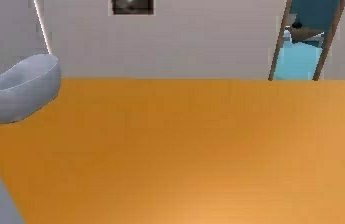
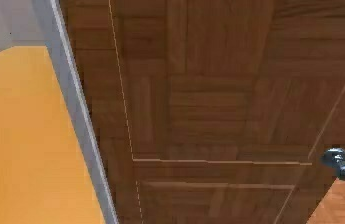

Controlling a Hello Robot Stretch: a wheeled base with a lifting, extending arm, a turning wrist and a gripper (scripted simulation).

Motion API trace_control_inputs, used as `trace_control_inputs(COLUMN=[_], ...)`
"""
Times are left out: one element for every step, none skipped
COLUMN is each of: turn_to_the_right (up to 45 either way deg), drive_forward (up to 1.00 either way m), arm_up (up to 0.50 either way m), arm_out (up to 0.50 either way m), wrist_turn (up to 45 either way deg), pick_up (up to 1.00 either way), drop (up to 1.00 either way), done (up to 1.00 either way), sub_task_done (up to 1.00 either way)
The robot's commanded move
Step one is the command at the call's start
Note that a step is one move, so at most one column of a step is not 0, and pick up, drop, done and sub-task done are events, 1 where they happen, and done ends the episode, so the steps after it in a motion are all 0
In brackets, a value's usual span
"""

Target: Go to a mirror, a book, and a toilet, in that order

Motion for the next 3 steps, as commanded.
trace_control_inputs(turn_to_the_right=[0.0,45.0,21.0], drive_forward=[0.5,0.0,0.0], arm_up=[0.0,0.0,0.0], arm_out=[0.0,0.0,0.0], wrist_turn=[0.0,0.0,0.0], pick_up=[0.0,0.0,0.0], drop=[0.0,0.0,0.0], done=[0.0,0.0,0.0], sub_task_done=[0.0,0.0,0.0])
